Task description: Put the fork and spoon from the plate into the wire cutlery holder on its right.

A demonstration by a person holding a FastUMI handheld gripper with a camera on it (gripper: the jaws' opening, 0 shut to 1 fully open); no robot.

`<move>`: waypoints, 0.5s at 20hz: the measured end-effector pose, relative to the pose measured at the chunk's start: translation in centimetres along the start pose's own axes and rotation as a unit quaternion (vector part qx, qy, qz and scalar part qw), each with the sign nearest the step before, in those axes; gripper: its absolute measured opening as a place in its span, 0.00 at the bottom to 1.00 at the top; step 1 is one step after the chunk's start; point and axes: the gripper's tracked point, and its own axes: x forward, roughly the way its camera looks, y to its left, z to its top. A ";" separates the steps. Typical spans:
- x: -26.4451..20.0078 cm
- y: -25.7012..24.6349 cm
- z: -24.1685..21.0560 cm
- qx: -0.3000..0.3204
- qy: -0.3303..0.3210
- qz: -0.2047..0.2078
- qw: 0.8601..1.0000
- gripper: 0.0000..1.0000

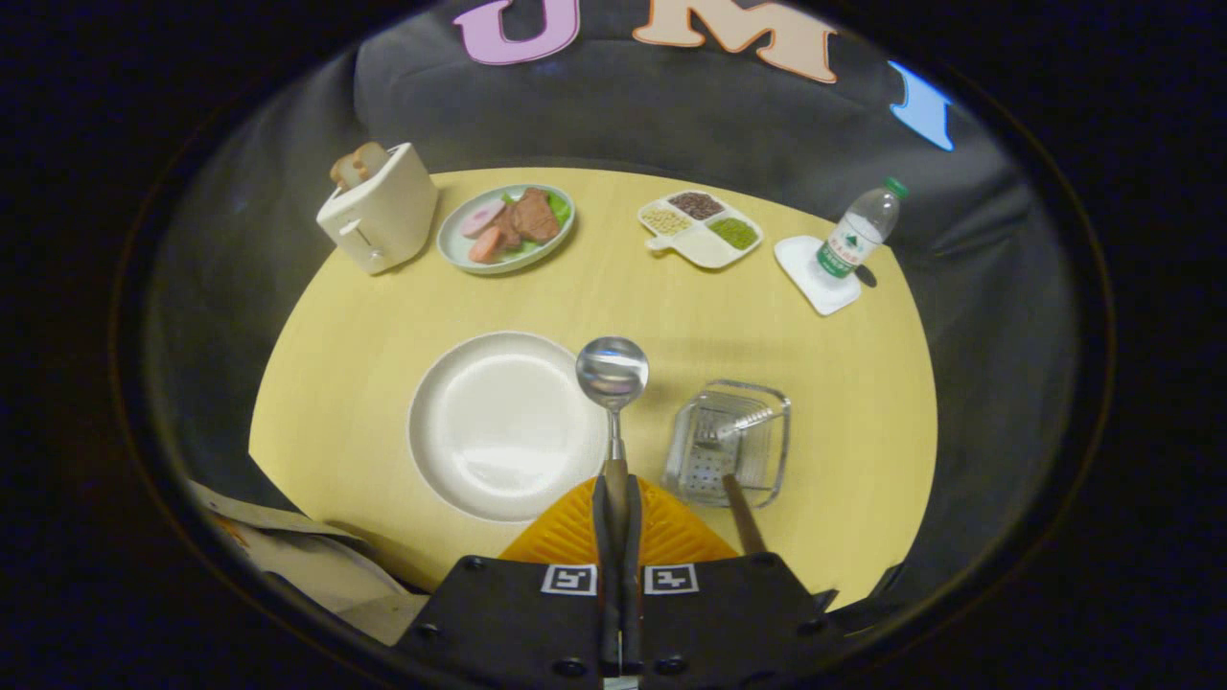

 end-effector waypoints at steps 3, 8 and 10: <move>-0.3 -3.0 -0.4 0.014 0.010 -0.014 1.000 0.04; -0.3 -6.3 -1.2 0.031 0.028 -0.028 0.999 0.04; -0.1 -6.9 -1.8 0.035 0.040 -0.030 0.998 0.04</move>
